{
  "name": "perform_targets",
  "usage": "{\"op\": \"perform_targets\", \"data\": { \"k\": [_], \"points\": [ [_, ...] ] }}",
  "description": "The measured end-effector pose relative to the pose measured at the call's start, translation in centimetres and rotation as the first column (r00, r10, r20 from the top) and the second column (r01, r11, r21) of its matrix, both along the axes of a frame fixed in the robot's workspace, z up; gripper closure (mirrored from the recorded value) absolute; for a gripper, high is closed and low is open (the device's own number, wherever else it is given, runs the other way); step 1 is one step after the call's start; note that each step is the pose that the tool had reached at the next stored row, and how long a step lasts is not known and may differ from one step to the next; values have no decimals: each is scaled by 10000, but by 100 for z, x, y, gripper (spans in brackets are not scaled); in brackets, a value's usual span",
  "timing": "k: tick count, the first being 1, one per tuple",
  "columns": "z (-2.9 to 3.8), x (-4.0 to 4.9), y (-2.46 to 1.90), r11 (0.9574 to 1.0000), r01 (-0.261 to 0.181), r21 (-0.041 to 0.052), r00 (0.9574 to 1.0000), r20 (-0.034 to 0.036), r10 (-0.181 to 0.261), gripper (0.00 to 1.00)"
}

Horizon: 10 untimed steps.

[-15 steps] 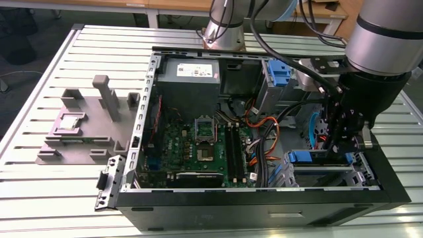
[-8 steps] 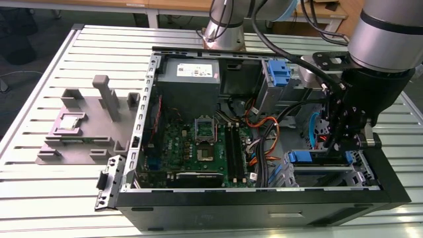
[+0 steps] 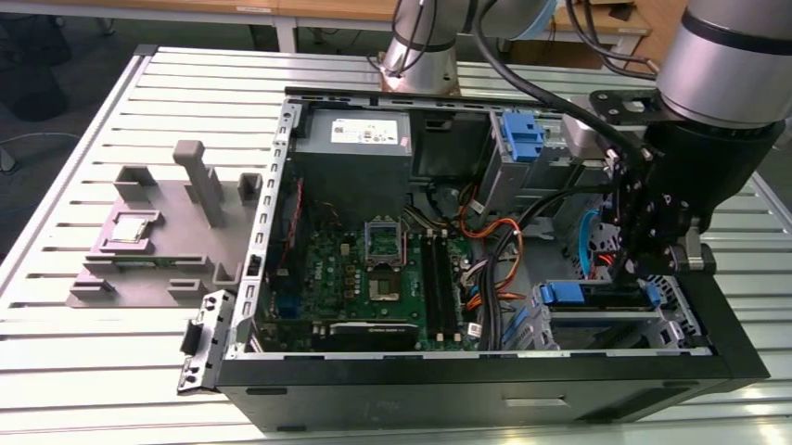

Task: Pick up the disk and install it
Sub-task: 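Insert the first disk wire, then insert the second disk wire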

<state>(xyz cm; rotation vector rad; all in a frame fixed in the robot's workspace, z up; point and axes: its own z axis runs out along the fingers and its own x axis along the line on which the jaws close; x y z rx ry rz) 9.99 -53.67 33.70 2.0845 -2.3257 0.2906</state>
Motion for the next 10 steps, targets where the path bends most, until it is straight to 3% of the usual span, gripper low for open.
{"op": "perform_targets", "data": {
  "k": [10],
  "points": [
    [2, 0, 0, 10000, 0, 40, 10000, -4, 0, 89]
  ]
}}
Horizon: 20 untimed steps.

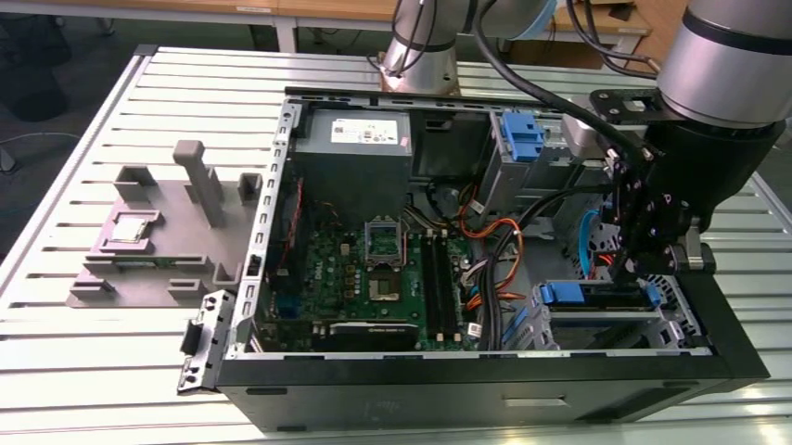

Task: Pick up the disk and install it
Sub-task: 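Insert the second disk wire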

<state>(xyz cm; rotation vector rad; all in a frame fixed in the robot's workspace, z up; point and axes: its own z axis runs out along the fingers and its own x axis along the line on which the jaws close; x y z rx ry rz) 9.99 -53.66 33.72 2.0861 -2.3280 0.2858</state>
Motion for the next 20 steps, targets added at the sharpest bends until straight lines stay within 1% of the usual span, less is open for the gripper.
{"op": "perform_targets", "data": {
  "k": [4, 6, 8, 11, 12, 14, 20],
  "points": [
    [0, 0, 0, 10000, 0, 2, 10000, 0, 0, 89],
    [2, 0, 0, 10000, 0, 10, 10000, -11, 0, 89],
    [4, 1, 0, 10000, -1, 24, 10000, -57, 1, 89],
    [20, 5, 0, 9999, 0, 102, 9999, -169, 2, 89],
    [34, 5, 0, 9999, 1, 117, 9998, -195, 1, 89],
    [77, 4, 0, 9999, 3, 140, 9998, -221, 0, 89],
    [225, 5, 0, 9998, 5, 221, 9997, -264, 1, 89]
  ]
}}
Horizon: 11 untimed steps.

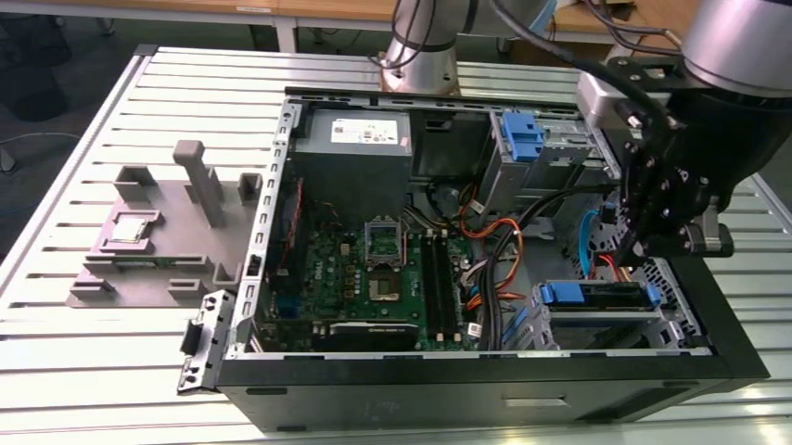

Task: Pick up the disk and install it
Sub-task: 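Insert the second disk wire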

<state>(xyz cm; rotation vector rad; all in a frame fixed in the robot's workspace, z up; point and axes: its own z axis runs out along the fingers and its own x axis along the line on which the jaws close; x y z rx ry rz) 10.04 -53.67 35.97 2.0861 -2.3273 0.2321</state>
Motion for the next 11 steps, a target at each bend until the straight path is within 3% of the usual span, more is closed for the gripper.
{"op": "perform_targets", "data": {
  "k": [4, 6, 11],
  "points": [
    [37, 0, 0, 10000, 0, 27, 10000, -26, 0, 89],
    [37, 0, 0, 10000, 0, 26, 9999, -111, 0, 89],
    [37, 0, 0, 10000, 0, 26, 9999, -118, 0, 89]
  ]
}}
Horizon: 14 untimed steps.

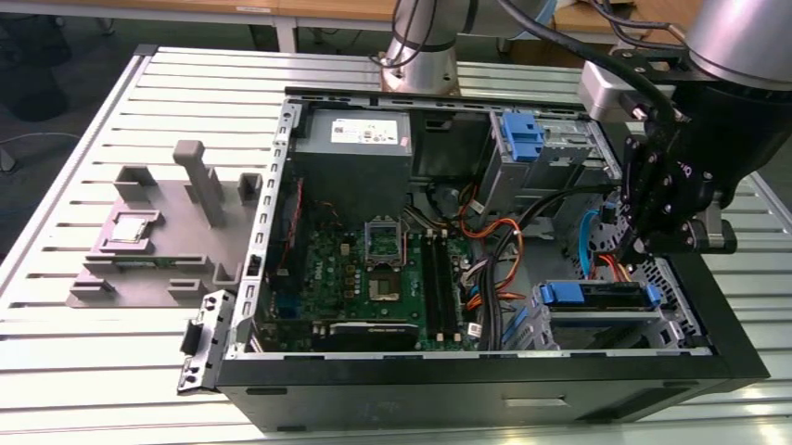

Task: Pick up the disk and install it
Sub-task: 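Insert the second disk wire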

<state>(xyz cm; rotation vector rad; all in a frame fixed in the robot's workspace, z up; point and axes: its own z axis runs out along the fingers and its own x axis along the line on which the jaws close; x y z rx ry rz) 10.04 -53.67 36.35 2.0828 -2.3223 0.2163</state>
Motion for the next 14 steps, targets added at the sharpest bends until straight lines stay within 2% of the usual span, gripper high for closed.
{"op": "perform_targets", "data": {
  "k": [5, 9, 14],
  "points": [
    [0, -1, 0, 10000, -1, 0, 10000, -6, 1, 89],
    [-1, -63, 0, 10000, 0, 38, 10000, 0, 0, 89],
    [4, -69, 13, 10000, 0, 39, 10000, 0, 0, 89]
  ]
}}
